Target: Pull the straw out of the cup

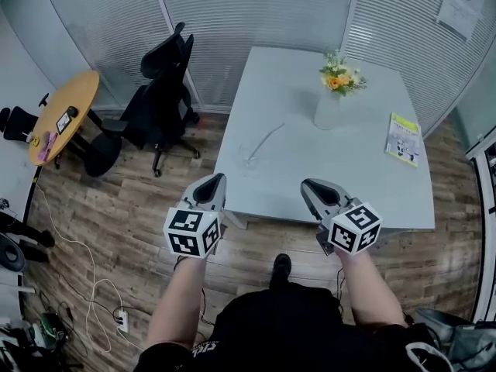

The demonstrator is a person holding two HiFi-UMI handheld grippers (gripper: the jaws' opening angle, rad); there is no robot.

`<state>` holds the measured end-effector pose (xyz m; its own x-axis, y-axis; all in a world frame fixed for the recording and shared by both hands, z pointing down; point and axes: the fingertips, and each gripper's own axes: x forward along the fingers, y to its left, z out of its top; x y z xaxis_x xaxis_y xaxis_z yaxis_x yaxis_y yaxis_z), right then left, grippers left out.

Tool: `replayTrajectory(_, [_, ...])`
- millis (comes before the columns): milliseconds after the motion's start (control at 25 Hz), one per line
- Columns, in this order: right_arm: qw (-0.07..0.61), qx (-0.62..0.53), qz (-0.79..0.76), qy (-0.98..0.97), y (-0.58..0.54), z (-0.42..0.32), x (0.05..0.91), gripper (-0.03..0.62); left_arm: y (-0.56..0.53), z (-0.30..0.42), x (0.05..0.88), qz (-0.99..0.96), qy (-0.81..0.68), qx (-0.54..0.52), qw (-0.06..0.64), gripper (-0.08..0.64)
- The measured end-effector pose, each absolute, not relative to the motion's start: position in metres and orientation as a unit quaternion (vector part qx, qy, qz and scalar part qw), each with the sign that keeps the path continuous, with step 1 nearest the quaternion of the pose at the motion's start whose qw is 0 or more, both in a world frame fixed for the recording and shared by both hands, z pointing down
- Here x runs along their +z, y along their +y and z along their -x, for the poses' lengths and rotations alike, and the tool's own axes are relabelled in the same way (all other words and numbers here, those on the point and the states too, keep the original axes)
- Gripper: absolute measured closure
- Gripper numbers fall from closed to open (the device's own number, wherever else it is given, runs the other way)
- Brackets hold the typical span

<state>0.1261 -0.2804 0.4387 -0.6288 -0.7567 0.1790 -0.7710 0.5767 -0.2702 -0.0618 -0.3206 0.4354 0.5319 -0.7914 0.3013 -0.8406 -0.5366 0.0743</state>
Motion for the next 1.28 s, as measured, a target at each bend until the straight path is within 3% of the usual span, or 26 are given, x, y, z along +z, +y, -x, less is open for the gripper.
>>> replayTrajectory(640, [0.054, 0.183, -0.428, -0.883, -0.369, -0.104, 0.452, 0.503, -0.413, 0.070, 0.441, -0.878, -0.452, 0.101, 0.121, 0.546])
replayTrajectory(1280, [0.090, 0.229, -0.412, -0.877, -0.441, -0.072, 0.519, 0.359, -0.469, 0.074, 0.486, -0.884, -0.428, 0.119, 0.144, 0.541])
